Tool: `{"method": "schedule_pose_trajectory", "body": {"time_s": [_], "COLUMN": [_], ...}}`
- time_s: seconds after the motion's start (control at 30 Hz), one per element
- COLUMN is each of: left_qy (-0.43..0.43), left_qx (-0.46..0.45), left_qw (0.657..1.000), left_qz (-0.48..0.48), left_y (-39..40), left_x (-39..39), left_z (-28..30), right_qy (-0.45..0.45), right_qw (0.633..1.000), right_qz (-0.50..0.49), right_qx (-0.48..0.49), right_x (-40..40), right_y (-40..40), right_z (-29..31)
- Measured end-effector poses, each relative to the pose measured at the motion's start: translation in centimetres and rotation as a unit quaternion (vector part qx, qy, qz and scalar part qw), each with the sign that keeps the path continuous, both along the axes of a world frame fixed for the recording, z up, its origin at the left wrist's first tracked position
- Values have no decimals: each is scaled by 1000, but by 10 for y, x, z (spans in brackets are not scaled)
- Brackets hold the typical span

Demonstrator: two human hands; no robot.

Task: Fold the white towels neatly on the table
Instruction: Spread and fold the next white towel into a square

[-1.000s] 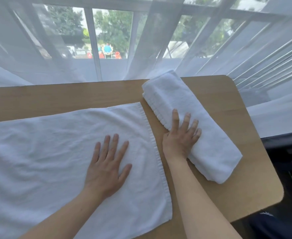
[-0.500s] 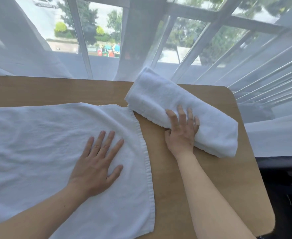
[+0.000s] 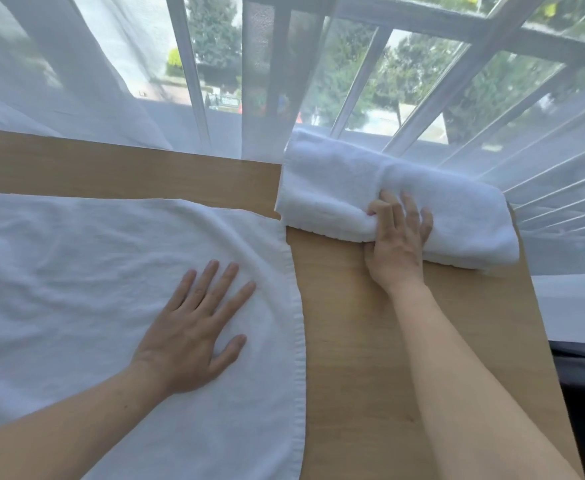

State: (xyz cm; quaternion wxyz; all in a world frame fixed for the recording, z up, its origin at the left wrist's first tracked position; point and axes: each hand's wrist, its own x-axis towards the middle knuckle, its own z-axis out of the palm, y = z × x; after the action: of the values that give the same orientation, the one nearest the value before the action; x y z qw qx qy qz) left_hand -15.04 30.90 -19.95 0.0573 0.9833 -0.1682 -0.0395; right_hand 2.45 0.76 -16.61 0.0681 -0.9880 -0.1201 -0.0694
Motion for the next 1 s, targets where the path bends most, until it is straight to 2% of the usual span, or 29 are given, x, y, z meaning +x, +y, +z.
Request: {"method": "schedule_pose_trajectory", "body": {"time_s": [0.23, 0.37, 0.47, 0.6, 0.7, 0.73, 0.8, 0.87, 0.93, 1.0], "left_qy": [-10, -7, 2, 29, 58, 72, 91, 89, 45, 12], "left_qx": [-5, -7, -3, -16, -48, -97, -241, -319, -296, -216], "left_qw": [1000, 1000, 1000, 999, 997, 993, 966, 941, 952, 974], "left_qz": [3, 5, 1, 1, -15, -16, 16, 62, 71, 72], "left_y": [-1, 0, 1, 0, 2, 3, 11, 26, 49, 78], "left_x": [-1, -1, 0, -2, -8, -10, -16, -25, -36, -47], "left_z": [0, -2, -4, 4, 14, 17, 23, 26, 24, 19], "right_qy": [-20, -3, 27, 24, 77, 82, 75, 85, 101, 105], "right_qw": [1000, 999, 989, 943, 917, 922, 951, 972, 975, 974], "right_qz": [-8, -35, -87, -149, -174, -170, -151, -146, -162, -176], "right_qx": [-2, 0, 113, 297, 350, 339, 259, 163, 114, 93], "right_x": [-1, -7, -27, -89, -147, -166, -201, -233, -256, -266], "right_y": [-2, 5, 24, 76, 120, 133, 155, 171, 179, 178], "right_z": [-9, -7, 7, 25, 21, 15, 0, -17, -27, -31]}}
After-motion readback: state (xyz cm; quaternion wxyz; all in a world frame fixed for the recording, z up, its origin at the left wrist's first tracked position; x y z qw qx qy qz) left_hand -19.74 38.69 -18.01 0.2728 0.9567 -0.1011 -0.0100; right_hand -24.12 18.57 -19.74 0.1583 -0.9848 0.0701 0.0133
